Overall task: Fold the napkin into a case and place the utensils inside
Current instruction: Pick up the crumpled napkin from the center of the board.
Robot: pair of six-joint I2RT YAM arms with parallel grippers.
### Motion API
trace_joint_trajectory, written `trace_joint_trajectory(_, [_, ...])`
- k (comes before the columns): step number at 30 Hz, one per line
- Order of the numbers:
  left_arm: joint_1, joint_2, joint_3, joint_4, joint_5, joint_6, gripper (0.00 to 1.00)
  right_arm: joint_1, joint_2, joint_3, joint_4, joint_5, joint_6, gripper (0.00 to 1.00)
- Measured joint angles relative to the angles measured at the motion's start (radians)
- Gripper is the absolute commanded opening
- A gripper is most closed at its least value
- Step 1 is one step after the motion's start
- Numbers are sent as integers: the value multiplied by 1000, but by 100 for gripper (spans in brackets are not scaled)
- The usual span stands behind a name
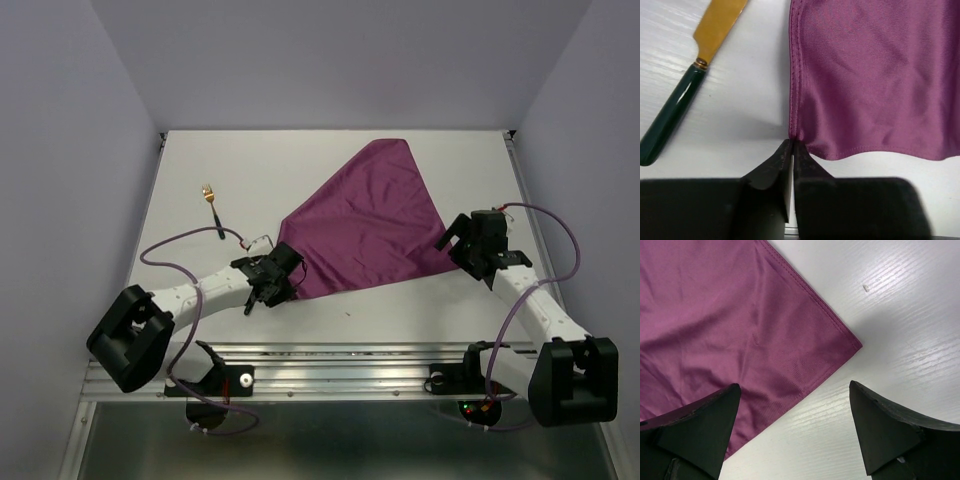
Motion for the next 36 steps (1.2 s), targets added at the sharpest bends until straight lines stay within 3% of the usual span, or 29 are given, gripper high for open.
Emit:
trace_joint_trajectory(1, [0, -26, -11, -2, -6, 2, 33, 0, 2, 0, 0, 0, 0, 95])
trace_joint_trajectory(2, [0, -47, -20, -4, -10, 1, 41, 0, 3, 0, 0, 0, 0, 95])
trace_joint_trajectory(4, [0, -66, -25, -12, -18, -3, 47, 0, 6, 0, -1, -1, 0, 95])
trace_joint_trajectory(18, [0, 15, -1, -9, -28, -15, 53, 0, 11, 0, -1, -9, 0, 95])
trace_joint_trajectory(21, [0, 19, 1, -7, -33, -19, 47, 0, 11, 0, -1, -9, 0, 95])
trace_joint_trajectory(24, [-1, 51, 25, -15, -47, -25, 25, 0, 11, 0, -1, -6, 0, 97])
trace_joint_trajectory(25, [-2, 68, 36, -19, -54, -24, 10, 0, 11, 0, -2, 0, 0, 97])
trace_joint_trajectory(27, [-2, 95, 58, -27, -67, -28, 0, -4, 11, 0, -5, 13, -9, 97])
trace_joint_trajectory(33, [-2, 111, 81, -45, -87, -27, 0, -121, 98, 21, -13, -9, -67, 86])
trace_joint_trajectory(36, [5, 111, 92, -74, -97, -13, 0, -129, 186, 31, -12, -35, -80, 86])
